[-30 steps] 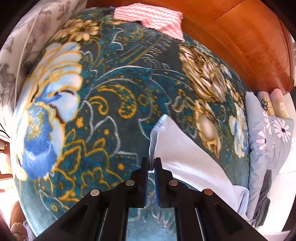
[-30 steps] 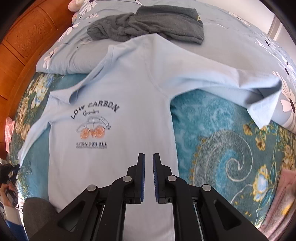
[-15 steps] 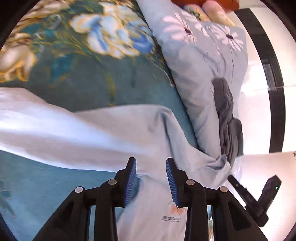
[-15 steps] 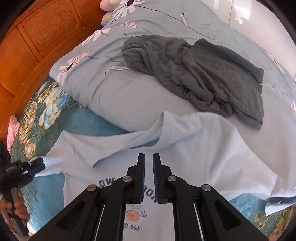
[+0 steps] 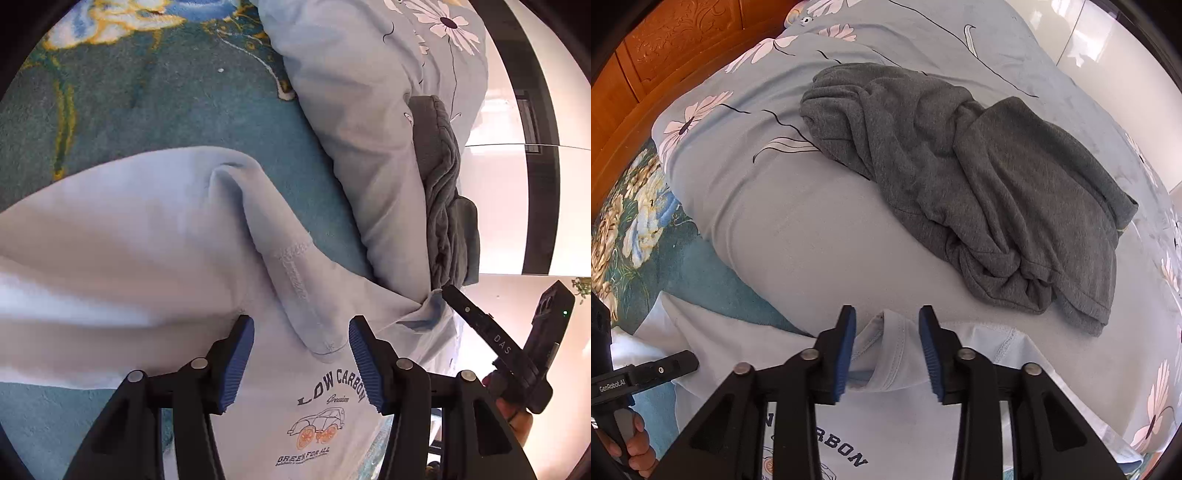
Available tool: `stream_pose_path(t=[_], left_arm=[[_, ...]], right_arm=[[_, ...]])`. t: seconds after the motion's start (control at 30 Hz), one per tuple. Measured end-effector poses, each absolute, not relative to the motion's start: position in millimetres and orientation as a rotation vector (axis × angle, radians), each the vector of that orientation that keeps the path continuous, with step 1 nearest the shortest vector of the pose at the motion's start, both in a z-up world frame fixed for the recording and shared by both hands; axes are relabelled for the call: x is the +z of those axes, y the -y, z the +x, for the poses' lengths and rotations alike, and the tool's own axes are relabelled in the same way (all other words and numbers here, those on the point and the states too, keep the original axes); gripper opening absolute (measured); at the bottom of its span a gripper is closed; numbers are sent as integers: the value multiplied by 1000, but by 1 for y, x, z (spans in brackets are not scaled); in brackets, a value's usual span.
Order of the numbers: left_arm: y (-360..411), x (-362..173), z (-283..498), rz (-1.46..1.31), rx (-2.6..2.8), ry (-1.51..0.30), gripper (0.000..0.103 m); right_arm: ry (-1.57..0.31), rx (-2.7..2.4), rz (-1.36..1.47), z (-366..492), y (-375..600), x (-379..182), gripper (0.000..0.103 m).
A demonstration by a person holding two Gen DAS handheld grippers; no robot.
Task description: Fold clothes
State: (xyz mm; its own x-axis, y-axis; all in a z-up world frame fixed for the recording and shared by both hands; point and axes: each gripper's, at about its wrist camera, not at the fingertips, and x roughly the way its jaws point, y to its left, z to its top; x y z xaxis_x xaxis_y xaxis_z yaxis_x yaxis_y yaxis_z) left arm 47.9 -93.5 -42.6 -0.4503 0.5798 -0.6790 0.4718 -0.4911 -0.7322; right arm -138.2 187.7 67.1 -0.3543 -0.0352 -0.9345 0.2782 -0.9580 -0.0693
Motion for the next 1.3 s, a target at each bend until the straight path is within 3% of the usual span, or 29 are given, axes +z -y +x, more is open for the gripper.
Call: stream_pose_path(t=[0.3, 0.37, 0.4, 0.43, 0.47, 0.53, 0.73, 0.93, 1.03, 1.1, 1.13, 1.17, 1.2, 1.3], left_arm=[[85, -49, 35, -1628, 2037, 1529, 55], [85, -54, 37, -1652, 2014, 1553, 47], [85, -55, 38, -1651, 2011, 1561, 45], [85, -55, 38, -1642, 2010, 1566, 41], [86, -52, 33, -1619, 2013, 1564, 23], [88, -48, 24, -1572, 2020, 1560, 5], [105, -29, -11, -1404, 2080, 1578, 3], [116, -47, -43, -1485, 2068, 1614, 3], [120, -57, -47, -1495, 2024, 1667, 8], [125, -54, -39, -1448, 1999, 1724, 36], [127, -48, -35, -1423, 2001, 1735, 64], [127, -40, -28, -1401, 2015, 1734, 71], [125, -33, -15, -1398, 2046, 1719, 71], [119, -10, 22, -1385, 2138, 1674, 72]], right_arm=[[-622, -2367, 1747, -138, -179, 51, 39], [-595, -2346, 1786, -137, -183, 48, 31], [-582, -2336, 1799, -137, -185, 48, 20], [-578, -2332, 1802, -137, -188, 48, 14], [-573, -2327, 1805, -137, -190, 49, 10], [-540, -2326, 1794, -140, -195, 54, 5], [-328, -2388, 1776, -167, -210, 74, 4], [-234, -2375, 1876, -184, -214, 53, 4], [-161, -2354, 1897, -185, -217, 50, 4], [-125, -2337, 1852, -182, -217, 57, 9], [-112, -2329, 1823, -180, -217, 62, 22], [-111, -2327, 1790, -177, -217, 69, 33], [-108, -2333, 1756, -174, -217, 76, 54], [-47, -2380, 1673, -162, -226, 103, 58]])
